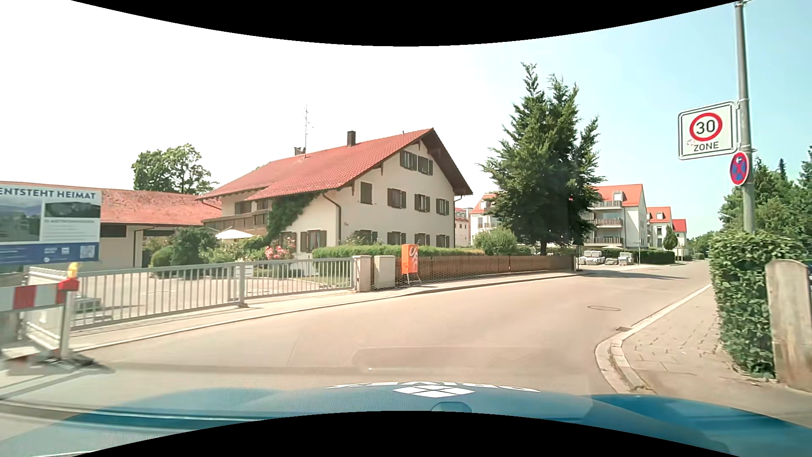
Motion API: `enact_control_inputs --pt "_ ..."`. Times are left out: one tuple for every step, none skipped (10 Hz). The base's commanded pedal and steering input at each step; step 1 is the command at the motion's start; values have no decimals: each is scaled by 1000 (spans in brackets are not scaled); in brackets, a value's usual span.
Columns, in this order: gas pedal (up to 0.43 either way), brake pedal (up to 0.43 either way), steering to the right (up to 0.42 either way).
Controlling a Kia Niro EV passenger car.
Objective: Follow the waypoints while adhering to traffic rules and regulations
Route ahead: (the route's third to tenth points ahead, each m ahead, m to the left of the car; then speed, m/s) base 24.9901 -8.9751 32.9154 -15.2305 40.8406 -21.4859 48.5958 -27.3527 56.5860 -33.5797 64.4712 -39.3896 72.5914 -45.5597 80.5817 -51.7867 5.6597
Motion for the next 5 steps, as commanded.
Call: enact_control_inputs --pt "39 0 156" --pt "39 0 176" --pt "39 0 193" --pt "39 0 206" --pt "39 0 222"
